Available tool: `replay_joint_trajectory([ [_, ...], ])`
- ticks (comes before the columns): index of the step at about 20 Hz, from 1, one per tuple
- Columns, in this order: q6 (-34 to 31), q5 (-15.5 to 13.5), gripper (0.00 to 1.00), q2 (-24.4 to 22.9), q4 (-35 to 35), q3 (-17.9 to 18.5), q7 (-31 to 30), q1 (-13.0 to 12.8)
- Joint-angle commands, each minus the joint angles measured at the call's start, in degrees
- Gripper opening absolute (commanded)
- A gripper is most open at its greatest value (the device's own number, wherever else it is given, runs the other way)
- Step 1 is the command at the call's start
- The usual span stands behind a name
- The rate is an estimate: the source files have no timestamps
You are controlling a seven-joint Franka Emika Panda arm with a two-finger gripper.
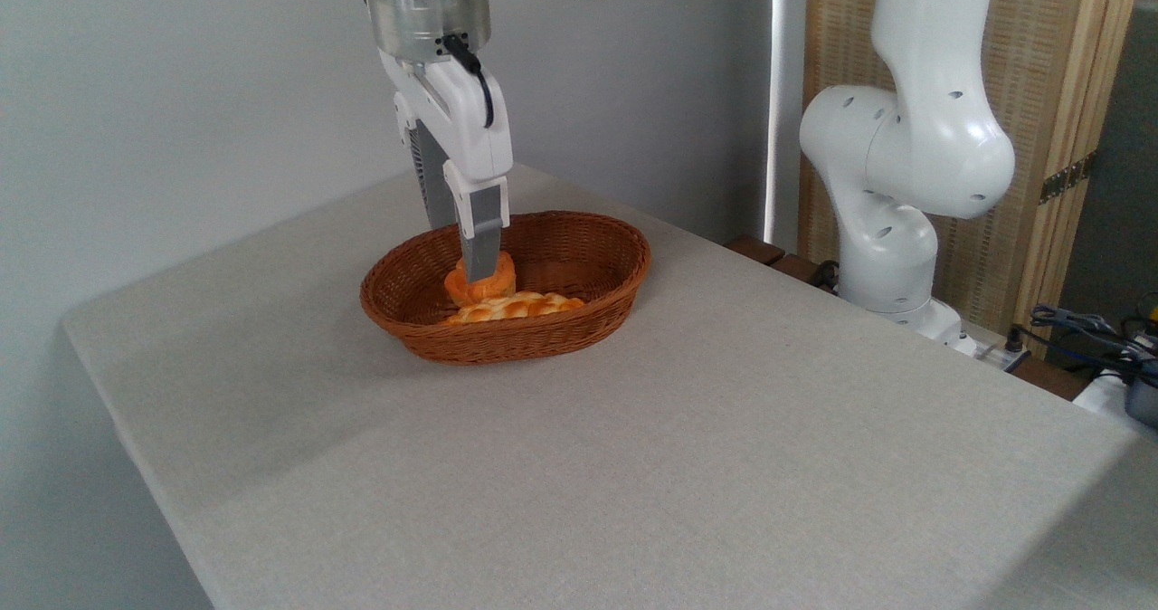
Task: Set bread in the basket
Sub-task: 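Open the gripper to release the pastry and raise it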
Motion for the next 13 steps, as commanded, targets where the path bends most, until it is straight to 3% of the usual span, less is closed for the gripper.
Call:
replay_joint_trajectory([
  [1, -1.32, 4.81, 1.00, 0.43, 1.57, 1.24, -0.71, 0.50],
  [3, -1.24, 8.51, 1.00, 0.61, 1.57, 0.80, -2.89, 0.50],
  [7, -1.23, 10.01, 1.00, 0.88, 1.75, 0.88, -5.02, 0.50],
  [9, -1.15, 12.90, 1.00, 0.96, 1.75, 0.62, -5.28, 0.50],
  [13, -0.09, 12.04, 1.00, 1.40, 1.75, 0.53, -5.54, 0.41],
])
